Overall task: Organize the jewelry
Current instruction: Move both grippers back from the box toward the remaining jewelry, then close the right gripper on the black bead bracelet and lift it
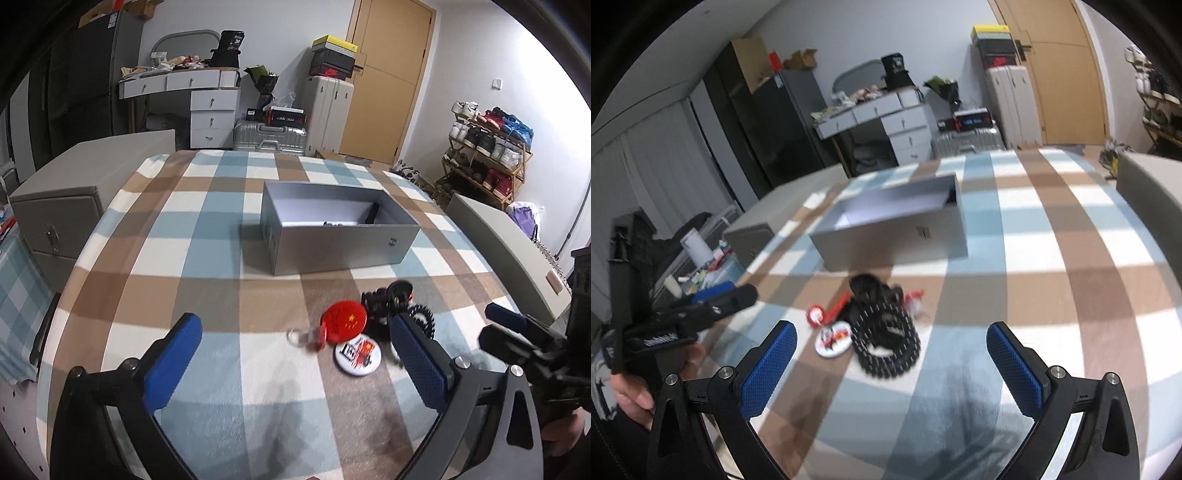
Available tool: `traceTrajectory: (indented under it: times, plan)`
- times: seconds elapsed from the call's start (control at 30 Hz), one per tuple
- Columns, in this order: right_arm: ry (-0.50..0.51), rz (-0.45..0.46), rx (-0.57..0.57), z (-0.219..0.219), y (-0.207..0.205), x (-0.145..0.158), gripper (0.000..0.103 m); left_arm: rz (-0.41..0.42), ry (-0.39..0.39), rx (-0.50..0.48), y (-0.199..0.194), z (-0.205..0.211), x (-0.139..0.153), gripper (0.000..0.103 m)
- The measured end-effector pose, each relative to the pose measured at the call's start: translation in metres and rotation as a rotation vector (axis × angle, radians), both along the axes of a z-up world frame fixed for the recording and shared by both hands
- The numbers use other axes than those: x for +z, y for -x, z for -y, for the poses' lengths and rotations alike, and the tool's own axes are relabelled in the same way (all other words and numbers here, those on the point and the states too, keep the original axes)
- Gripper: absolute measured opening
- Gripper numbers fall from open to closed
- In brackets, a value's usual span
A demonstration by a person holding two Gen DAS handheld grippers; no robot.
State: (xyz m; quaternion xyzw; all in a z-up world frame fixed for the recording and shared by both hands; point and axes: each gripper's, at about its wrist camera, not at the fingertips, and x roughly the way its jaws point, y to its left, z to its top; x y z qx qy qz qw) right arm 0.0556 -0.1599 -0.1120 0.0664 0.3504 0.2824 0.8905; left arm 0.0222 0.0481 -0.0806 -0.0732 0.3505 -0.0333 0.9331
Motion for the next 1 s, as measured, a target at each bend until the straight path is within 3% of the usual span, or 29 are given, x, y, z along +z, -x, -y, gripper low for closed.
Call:
traceTrajectory:
  times: [0.2,0.67,0.77,0.83,1.0]
  plan:
    - [0.021,-0.040,0.012,-0.013,-0.007,-0.013,0.103,-0.027,-0.002,0.012,0.005,-0.004,-0.008,0.100]
    - [0.222,-0.040,-0.058,-0.066,-0.022,-0.024,0.098,-0.085,-0.016,0.055,0.006,-0.017,-0.018,0.100]
    - [0.250,-0.051,-0.057,-0.071,-0.023,-0.027,0.086,-0.103,-0.003,0.073,0.005,-0.020,-0.020,0.100]
    - [0.262,-0.060,-0.063,-0.072,-0.024,-0.029,0.072,-0.115,0.001,0.090,0.003,-0.023,-0.022,0.100]
    - [0.246,-0.073,-0.074,-0.068,-0.024,-0.030,0.054,-0.135,-0.006,0.108,-0.002,-0.023,-0.025,0.100]
